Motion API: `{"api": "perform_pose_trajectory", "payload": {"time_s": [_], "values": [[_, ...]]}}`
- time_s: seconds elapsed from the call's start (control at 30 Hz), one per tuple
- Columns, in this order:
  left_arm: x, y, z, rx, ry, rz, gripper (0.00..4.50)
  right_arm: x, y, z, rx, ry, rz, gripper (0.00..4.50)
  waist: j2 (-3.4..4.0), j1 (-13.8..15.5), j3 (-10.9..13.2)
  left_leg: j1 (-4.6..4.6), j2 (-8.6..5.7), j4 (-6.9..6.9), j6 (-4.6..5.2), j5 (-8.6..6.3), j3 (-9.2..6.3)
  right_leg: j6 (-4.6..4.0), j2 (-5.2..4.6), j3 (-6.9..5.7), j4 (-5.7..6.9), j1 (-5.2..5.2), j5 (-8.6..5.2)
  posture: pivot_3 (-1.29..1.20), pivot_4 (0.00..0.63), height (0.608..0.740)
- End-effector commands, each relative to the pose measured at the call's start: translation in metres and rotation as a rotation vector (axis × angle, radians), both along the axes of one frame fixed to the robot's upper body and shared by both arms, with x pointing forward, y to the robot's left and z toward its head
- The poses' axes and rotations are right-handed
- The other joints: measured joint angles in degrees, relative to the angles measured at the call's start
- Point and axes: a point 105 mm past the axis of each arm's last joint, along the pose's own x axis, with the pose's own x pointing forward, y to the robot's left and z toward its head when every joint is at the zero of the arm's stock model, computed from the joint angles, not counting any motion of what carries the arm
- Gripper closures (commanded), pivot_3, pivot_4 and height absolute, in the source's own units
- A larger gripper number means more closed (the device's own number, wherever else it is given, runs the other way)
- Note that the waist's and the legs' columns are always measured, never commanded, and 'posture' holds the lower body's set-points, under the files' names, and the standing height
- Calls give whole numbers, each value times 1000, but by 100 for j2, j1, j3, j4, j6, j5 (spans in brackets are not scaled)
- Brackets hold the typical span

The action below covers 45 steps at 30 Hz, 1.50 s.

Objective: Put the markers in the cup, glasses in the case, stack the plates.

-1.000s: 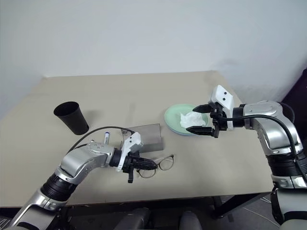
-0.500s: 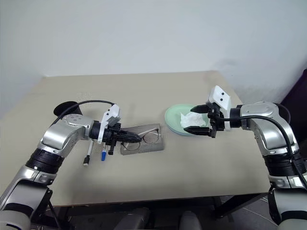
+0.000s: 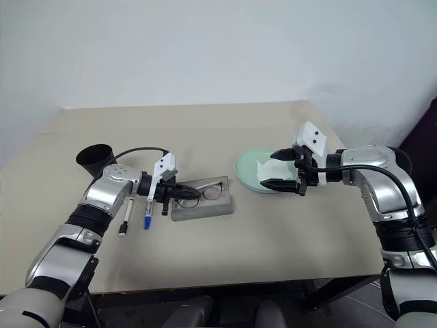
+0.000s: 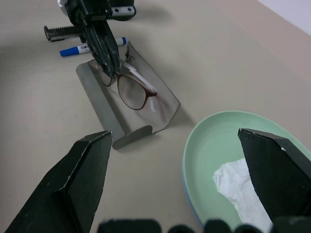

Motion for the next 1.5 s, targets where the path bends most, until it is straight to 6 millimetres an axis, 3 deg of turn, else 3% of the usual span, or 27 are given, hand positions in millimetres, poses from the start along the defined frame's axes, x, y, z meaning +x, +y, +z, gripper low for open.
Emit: {"api": "perform_pose_trajectory", "payload": {"time_s": [0.03, 0.23, 0.6, 1.03, 1.13, 1.23, 1.4, 1.5], "values": [[8, -3, 15, 2, -80, -23, 4482, -1, 2, 19, 23, -66, 9, 0, -1, 0, 0, 0, 0, 0, 0, 0, 0, 0, 0, 0, 0, -1, 0, 0, 0, 683], [-2, -4, 12, -8, -7, -78, 4482, -2, 3, 19, 22, -65, 6, 0, -1, -1, 1, -1, 0, 1, 0, 0, 0, 2, 1, 0, 0, -1, 1, 0, 0, 683], [-45, 2, 9, 22, 216, -232, 4482, -1, 5, 17, 17, -70, 6, 0, -2, -14, 1, 0, 0, 2, 1, 0, -1, 3, 2, -1, 0, -1, 1, 0, 0, 683], [-54, -5, 1, 19, 223, -231, 4482, -1, 7, 18, 19, -73, 10, 0, -2, -6, 1, 1, 0, 3, 1, 0, -2, 2, 2, -1, 0, -1, 2, 0, 0, 683], [-53, -6, -1, 19, 225, -212, 3851, -2, 7, 18, 18, -74, 11, 0, -3, -5, 2, 0, 0, 3, 1, 0, -3, 2, 1, -1, 0, -1, 2, 0, 0, 683], [-49, -6, 6, 11, 182, -193, 2759, -3, 6, 17, 12, -67, 15, 0, -3, -4, 2, 0, 0, 3, 1, 0, -3, 2, 2, -2, 0, -1, 2, 0, 0, 683], [-39, -5, 39, -17, 65, -167, 1048, -7, 1, 11, -12, -46, 24, 0, -4, -4, 2, -1, 0, 3, 1, 0, -3, 2, 1, -2, 0, 0, 2, 0, 0, 683], [-42, -6, 64, -55, 14, -184, 1048, -9, -1, 10, -19, -34, 35, 0, -4, -7, 3, 0, 0, 3, 1, 0, -3, 2, 2, -2, 0, -1, 2, 0, 0, 683]]}}
